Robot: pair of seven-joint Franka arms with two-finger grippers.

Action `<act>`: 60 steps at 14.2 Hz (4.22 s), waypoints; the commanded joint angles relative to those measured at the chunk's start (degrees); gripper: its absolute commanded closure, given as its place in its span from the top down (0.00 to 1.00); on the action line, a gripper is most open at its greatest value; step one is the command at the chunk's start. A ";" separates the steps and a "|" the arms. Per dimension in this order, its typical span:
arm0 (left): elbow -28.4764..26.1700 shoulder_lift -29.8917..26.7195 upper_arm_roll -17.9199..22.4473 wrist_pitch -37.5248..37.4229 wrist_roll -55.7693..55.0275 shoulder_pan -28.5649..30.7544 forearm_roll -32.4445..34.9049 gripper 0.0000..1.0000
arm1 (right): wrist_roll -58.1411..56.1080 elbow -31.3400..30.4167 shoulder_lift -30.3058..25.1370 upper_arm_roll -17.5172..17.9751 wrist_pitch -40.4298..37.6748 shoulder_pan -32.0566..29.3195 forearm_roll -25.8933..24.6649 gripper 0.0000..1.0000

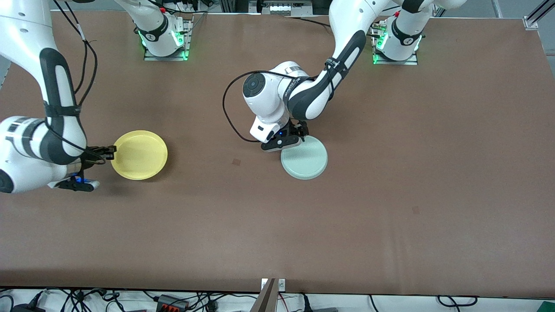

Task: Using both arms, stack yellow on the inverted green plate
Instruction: 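Release the inverted green plate while the right gripper lifts the yellow plate, then carry the yellow plate with the right gripper over the green plate, then lower the yellow plate onto the green plate and open the right gripper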

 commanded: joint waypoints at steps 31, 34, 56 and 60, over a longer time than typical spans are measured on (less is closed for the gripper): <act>-22.30 -47.39 4.98 -9.73 69.69 41.16 -18.90 1.00 | 32.31 5.04 12.01 0.69 31.68 39.39 36.43 0.00; -21.69 -46.35 4.54 -12.01 73.50 41.25 -18.55 1.00 | 36.44 7.41 14.03 0.69 32.82 41.59 36.43 0.00; -20.73 -46.61 3.93 -15.27 70.42 40.99 -14.51 1.00 | 36.37 5.31 14.91 0.95 31.86 44.24 37.66 0.00; -20.73 -46.61 3.93 -15.79 70.42 40.99 -14.51 1.00 | 36.28 5.31 14.83 0.95 31.86 43.97 37.31 0.00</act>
